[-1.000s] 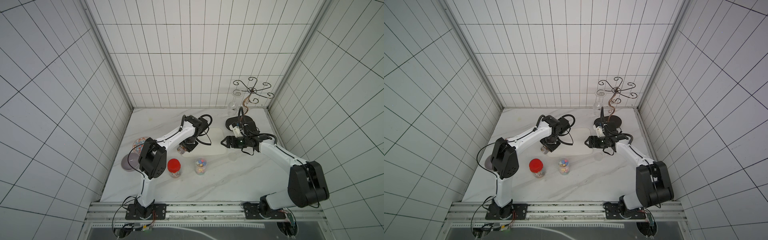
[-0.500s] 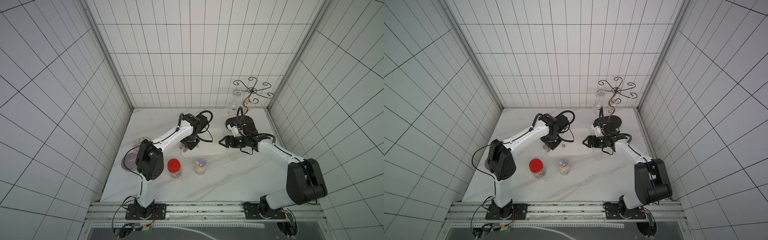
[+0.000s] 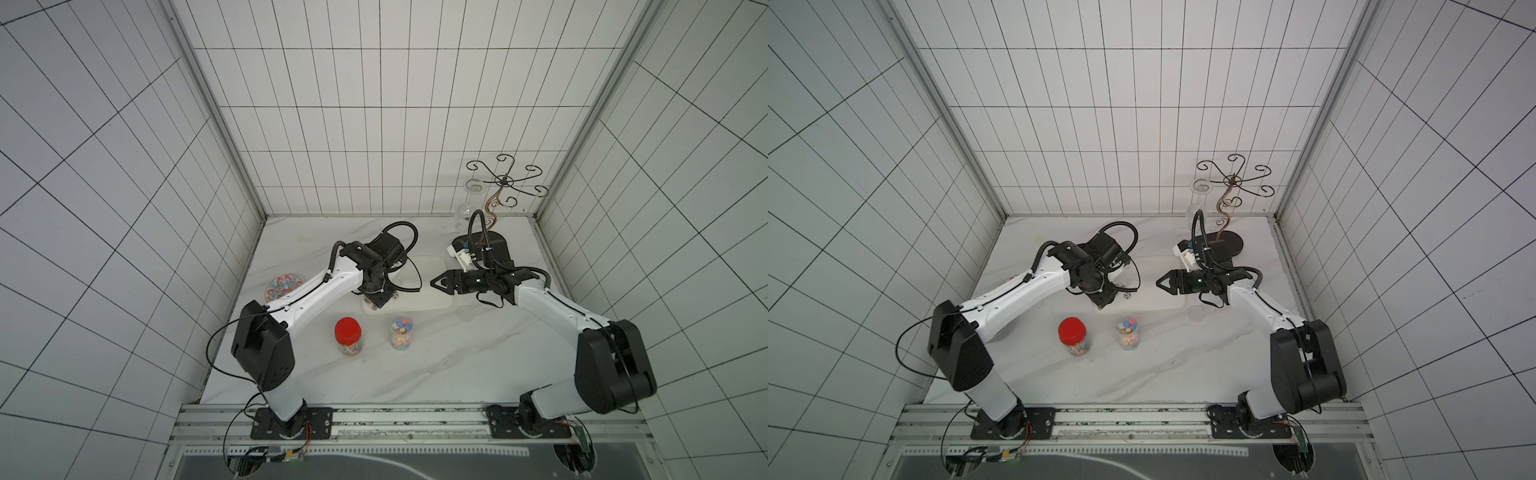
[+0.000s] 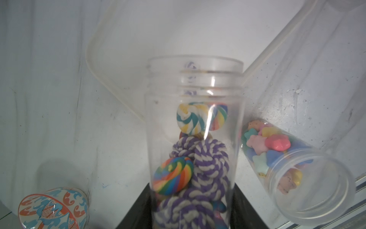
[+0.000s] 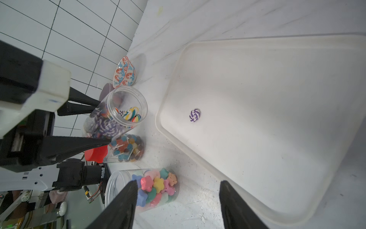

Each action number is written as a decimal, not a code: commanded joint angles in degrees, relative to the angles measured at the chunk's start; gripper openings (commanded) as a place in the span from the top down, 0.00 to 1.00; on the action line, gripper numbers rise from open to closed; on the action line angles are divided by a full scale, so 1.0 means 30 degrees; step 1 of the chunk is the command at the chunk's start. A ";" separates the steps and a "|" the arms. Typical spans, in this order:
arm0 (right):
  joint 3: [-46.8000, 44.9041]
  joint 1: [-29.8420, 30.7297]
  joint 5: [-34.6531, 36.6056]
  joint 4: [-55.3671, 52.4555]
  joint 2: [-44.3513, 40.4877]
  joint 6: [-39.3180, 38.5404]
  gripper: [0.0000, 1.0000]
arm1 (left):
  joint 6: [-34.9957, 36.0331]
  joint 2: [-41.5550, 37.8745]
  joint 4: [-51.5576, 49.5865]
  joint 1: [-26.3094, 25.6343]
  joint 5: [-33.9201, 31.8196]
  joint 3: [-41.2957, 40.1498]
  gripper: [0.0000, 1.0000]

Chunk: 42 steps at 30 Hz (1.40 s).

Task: Pour the candies out of the jar
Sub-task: 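Pour the candies out of the jar onto the tray.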

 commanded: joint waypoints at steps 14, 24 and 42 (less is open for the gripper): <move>0.6157 0.2427 0.0795 -0.0385 0.1434 0.1235 0.29 | 0.0906 -0.2487 0.5921 0.0304 0.2247 -0.2648 0.57; 0.7269 0.2745 0.1246 -0.1194 0.2749 0.1051 0.29 | 0.0689 -0.3091 0.7115 0.0264 0.2968 -0.2925 0.57; 0.7395 0.2844 0.2235 -0.1626 0.3876 0.0936 0.29 | 0.0765 -0.3894 0.7565 0.0271 0.3219 -0.3288 0.57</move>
